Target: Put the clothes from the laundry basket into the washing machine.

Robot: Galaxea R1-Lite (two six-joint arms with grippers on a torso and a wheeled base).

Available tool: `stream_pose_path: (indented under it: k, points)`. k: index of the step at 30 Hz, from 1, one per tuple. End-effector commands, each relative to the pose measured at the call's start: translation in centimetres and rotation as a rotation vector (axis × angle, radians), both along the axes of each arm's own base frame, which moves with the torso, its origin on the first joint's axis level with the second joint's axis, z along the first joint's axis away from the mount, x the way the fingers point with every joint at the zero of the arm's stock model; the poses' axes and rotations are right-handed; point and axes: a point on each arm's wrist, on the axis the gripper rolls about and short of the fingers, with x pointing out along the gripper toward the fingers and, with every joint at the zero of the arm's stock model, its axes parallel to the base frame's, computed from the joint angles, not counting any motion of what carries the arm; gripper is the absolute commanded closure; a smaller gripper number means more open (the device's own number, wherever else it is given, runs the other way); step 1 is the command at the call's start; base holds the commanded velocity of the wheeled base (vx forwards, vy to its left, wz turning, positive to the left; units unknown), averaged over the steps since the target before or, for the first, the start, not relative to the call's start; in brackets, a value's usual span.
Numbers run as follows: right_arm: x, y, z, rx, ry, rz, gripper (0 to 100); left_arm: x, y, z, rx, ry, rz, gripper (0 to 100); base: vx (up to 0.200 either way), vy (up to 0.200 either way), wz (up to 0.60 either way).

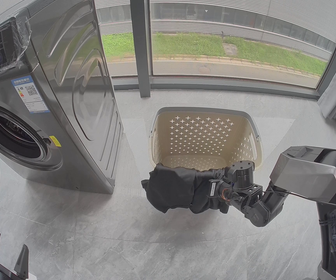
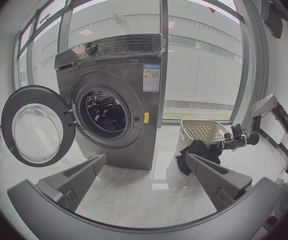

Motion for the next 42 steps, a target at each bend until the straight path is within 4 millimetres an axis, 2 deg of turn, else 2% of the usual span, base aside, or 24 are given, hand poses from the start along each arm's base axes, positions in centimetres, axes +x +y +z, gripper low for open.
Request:
stream_pose_path:
  k: [1,4,8,9,14,23,24,25,31,39,42]
  points:
    - [-0.7,0.0,1.1,0.012,-0.021,0.008,100,0.0,0.0,-0.5,-0.002,0.001,0.0,0,0.0,0.0,0.0]
    - [-2.1,-0.2,2.2,0.016,-0.029,0.018,100,0.0,0.0,-0.5,-0.002,0.001,0.0,0,0.0,0.0,0.0]
    - [-3.9,-0.4,4.6,0.04,-0.079,0.037,100,0.0,0.0,-0.5,-0.002,0.001,0.0,0,0.0,0.0,0.0]
    - [-4.7,-0.6,5.7,0.048,-0.096,0.044,100,0.0,0.0,-0.5,0.0,0.001,0.0,0,0.0,0.0,0.0]
    - [-7.4,-0.9,8.3,0.067,-0.128,0.073,100,0.0,0.0,-0.5,0.0,0.001,0.0,0,0.0,0.0,0.0]
    - [-10.2,-1.9,14.7,0.162,-0.284,0.107,100,0.0,0.0,-0.5,-0.002,0.001,-0.001,0,0.0,0.0,0.0]
    - [-10.2,-1.9,14.7,0.162,-0.284,0.107,100,0.0,0.0,-0.5,-0.002,0.001,-0.001,0,0.0,0.0,0.0]
    - [-11.2,-2.6,16.4,0.191,-0.324,0.114,100,0.0,0.0,-0.5,0.0,0.001,0.0,0,0.0,0.0,0.0]
    - [-14.4,-4.4,21.2,0.279,-0.468,0.157,100,0.0,0.0,-0.5,0.001,0.001,-0.003,0,0.0,0.0,0.0]
    - [-15.8,-6.1,24.3,0.235,-0.62,0.139,100,0.0,0.0,-0.5,0.004,0.001,-0.013,0,0.0,0.0,0.0]
    - [-15.9,-6.3,23.7,0.222,-0.606,0.126,100,0.0,0.0,-0.5,-0.003,0.001,-0.007,0,0.0,0.0,0.0]
